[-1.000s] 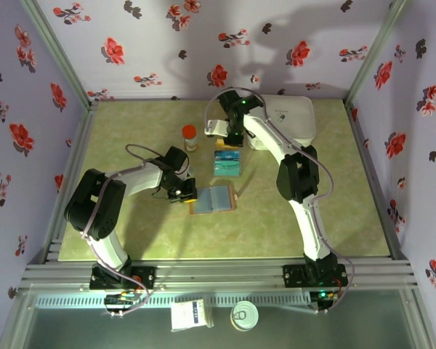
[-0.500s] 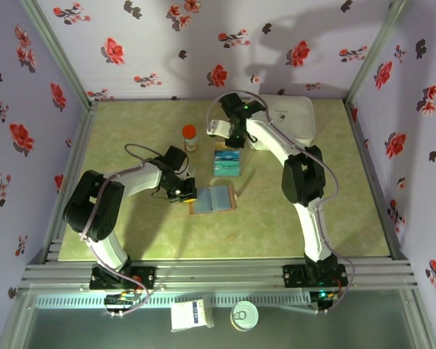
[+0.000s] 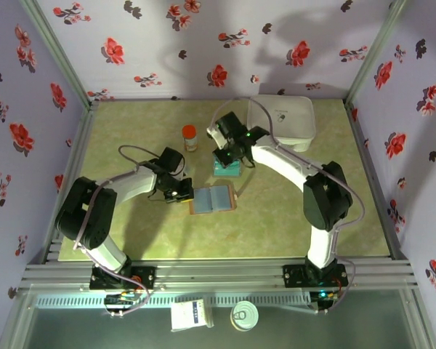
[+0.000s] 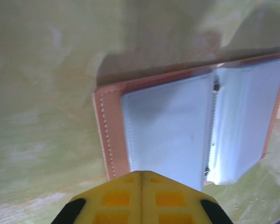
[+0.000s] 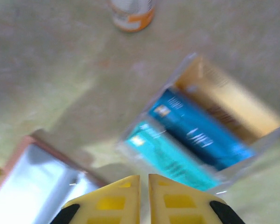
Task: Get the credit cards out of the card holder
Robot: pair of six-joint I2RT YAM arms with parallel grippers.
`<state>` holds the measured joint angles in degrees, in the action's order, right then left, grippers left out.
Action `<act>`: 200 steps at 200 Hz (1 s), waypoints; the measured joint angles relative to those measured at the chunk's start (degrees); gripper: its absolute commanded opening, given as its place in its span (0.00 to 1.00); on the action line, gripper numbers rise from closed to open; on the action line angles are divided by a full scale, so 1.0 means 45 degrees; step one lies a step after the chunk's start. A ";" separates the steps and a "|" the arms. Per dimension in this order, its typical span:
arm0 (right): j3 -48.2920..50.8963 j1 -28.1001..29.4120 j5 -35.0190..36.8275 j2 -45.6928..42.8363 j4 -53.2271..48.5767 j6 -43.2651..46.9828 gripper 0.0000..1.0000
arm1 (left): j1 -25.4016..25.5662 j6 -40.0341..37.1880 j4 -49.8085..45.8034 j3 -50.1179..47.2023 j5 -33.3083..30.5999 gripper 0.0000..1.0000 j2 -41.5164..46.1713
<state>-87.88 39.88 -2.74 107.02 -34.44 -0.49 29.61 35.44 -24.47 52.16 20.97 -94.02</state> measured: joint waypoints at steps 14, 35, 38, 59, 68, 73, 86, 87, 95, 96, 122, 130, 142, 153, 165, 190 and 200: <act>0.0651 0.0340 -0.0568 0.0000 0.0272 -0.1549 0.14 | 0.0000 0.0029 0.0044 -0.0165 0.0000 0.02 -0.0010; 0.1506 0.0787 -0.1452 0.0000 0.0573 -0.3667 0.16 | 0.0000 0.0034 0.0121 -0.0228 -0.0005 0.01 -0.0165; 0.1617 0.0840 -0.1569 0.0000 0.0656 -0.3939 0.16 | 0.0000 0.0034 0.0146 -0.0233 -0.0005 0.02 -0.0204; 0.2487 0.1151 -0.2433 0.0000 0.1253 -0.5498 0.19 | -0.0010 0.0034 0.0272 -0.0306 -0.0010 0.01 -0.0359; 0.2866 0.1248 -0.2773 0.0000 0.1569 -0.6033 0.20 | -0.0015 0.0029 0.0311 -0.0321 -0.0019 0.01 -0.0423; 0.3065 0.1292 -0.2953 0.0000 0.1734 -0.6368 0.21 | -0.0015 0.0029 0.0321 -0.0321 -0.0034 0.01 -0.0447; 0.3521 0.1394 -0.3419 0.0034 0.2244 -0.7082 0.21 | -0.0034 0.0034 0.0350 -0.0321 -0.0053 0.01 -0.0452; 0.3536 0.1404 -0.3439 0.0039 0.2273 -0.7106 0.21 | -0.0039 0.0029 0.0350 -0.0321 -0.0053 0.01 -0.0457; 0.3716 0.1457 -0.3691 0.0107 0.2594 -0.7465 0.21 | -0.0058 0.0029 0.0384 -0.0321 -0.0063 0.01 -0.0452; 0.3740 0.1467 -0.3730 0.0121 0.2662 -0.7529 0.21 | -0.0058 0.0029 0.0384 -0.0321 -0.0058 0.01 -0.0457; 0.3871 0.1690 -0.4303 0.0656 0.3594 -0.8369 0.21 | -0.0136 0.0029 0.0389 -0.0321 -0.0097 0.01 -0.0457; 0.3871 0.1773 -0.4376 0.0831 0.3755 -0.8514 0.21 | -0.0141 0.0029 0.0389 -0.0321 -0.0092 0.01 -0.0457; 0.3871 0.1885 -0.4444 0.1049 0.3842 -0.8694 0.20 | -0.0155 0.0024 0.0389 -0.0321 -0.0092 0.01 -0.0457; 0.3871 0.1928 -0.4435 0.1200 0.3871 -0.8811 0.19 | -0.0160 0.0024 0.0389 -0.0321 -0.0092 0.01 -0.0457; 0.3861 0.1953 -0.4396 0.1282 0.3881 -0.8913 0.18 | -0.0170 0.0019 0.0389 -0.0321 -0.0092 0.01 -0.0457; 0.3774 0.1967 -0.4022 0.1292 0.3619 -0.9005 0.17 | -0.0185 -0.0010 0.0384 -0.0321 -0.0092 0.01 -0.0457; 0.3774 0.1982 -0.3784 0.1273 0.3497 -0.9010 0.17 | -0.0204 -0.0019 0.0379 -0.0321 -0.0092 0.01 -0.0457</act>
<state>-70.89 48.80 -19.77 112.75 -18.70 -41.04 28.69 35.35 -22.76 50.72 20.56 -96.07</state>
